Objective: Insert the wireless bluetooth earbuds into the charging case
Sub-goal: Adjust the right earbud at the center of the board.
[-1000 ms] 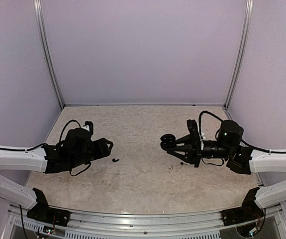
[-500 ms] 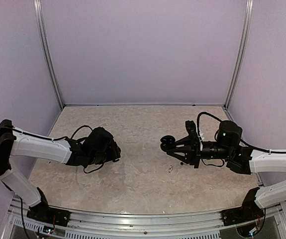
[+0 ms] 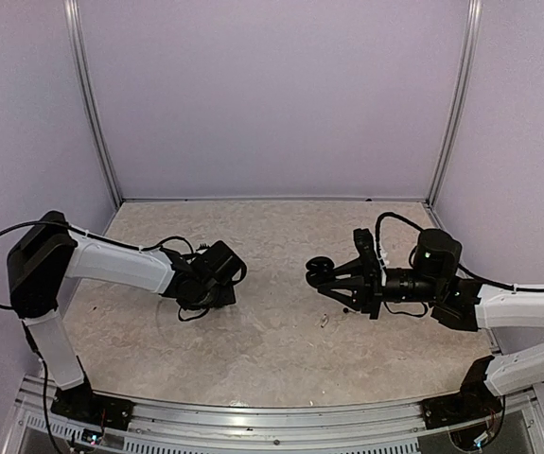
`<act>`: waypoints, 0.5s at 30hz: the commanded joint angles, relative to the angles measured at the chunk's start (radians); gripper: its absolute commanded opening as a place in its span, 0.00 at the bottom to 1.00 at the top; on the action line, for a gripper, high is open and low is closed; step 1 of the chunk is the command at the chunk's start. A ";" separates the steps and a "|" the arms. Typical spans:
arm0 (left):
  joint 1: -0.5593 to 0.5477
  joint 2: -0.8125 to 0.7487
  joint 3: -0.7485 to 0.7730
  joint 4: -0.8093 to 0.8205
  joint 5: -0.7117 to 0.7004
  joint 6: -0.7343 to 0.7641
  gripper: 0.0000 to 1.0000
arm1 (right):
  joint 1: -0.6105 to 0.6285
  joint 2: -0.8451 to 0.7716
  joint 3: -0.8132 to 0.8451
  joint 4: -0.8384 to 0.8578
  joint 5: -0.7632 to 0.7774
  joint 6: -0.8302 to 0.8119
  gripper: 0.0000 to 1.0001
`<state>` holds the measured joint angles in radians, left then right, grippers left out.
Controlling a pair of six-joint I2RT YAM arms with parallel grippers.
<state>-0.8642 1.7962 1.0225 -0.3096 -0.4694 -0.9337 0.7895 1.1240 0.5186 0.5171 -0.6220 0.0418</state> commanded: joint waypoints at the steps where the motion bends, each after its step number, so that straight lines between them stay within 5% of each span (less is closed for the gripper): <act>1: 0.019 0.043 0.033 -0.080 -0.028 0.035 0.63 | -0.010 -0.027 0.000 -0.018 0.010 -0.008 0.00; 15: 0.034 0.084 0.029 -0.081 0.090 0.193 0.60 | -0.010 -0.034 0.001 -0.029 0.013 -0.012 0.00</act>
<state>-0.8211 1.8500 1.0340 -0.3744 -0.4435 -0.8238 0.7895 1.1126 0.5186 0.4999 -0.6170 0.0406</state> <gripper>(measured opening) 0.598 0.207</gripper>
